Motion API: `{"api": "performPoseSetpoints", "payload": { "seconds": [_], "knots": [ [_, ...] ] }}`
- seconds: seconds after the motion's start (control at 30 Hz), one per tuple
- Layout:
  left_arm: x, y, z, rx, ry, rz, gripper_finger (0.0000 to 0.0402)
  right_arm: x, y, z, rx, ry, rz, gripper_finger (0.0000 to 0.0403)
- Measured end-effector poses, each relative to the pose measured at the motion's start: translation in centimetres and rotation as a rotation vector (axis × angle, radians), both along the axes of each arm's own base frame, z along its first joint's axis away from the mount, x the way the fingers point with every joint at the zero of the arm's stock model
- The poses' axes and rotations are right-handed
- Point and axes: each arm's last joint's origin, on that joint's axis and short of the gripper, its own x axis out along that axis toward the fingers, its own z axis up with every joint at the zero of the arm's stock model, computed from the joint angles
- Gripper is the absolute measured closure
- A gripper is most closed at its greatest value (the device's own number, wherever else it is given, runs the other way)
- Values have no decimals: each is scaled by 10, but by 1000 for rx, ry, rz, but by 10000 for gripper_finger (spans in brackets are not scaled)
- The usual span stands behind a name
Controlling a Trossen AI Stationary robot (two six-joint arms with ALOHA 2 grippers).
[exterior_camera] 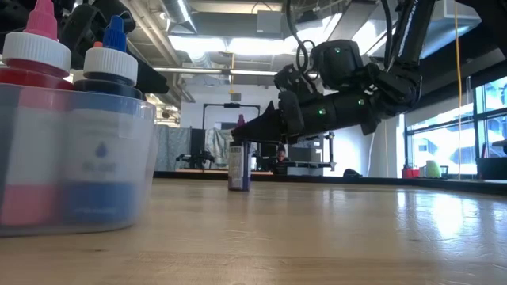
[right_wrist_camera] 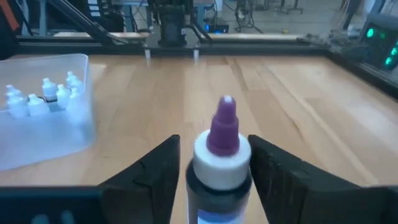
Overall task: Pick & Place food coloring
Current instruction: Put the purple food coloring bottle into the bin
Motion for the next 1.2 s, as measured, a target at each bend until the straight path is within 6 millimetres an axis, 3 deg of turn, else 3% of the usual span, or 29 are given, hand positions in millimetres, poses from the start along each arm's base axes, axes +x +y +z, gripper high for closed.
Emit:
{"api": "performPoseSetpoints", "payload": {
  "seconds": [0.4, 0.6, 0.83, 0.97, 1.2],
  "knots": [
    [0, 0, 1, 1, -8, 6, 258, 0, 0, 8, -58, -38, 12, 99],
    [0, 0, 1, 1, -8, 5, 258, -2, 0, 31, -47, -97, 7, 87],
    [0, -1, 1, -27, -9, -15, 258, -11, 1, 58, -92, -38, 19, 86],
    [0, 0, 1, -44, -17, 16, 257, -27, 4, 62, -133, 75, 97, 86],
    [0, 1, 2, 0, -21, 39, 217, -89, 10, 62, -66, -30, 58, 86]
  ]
}}
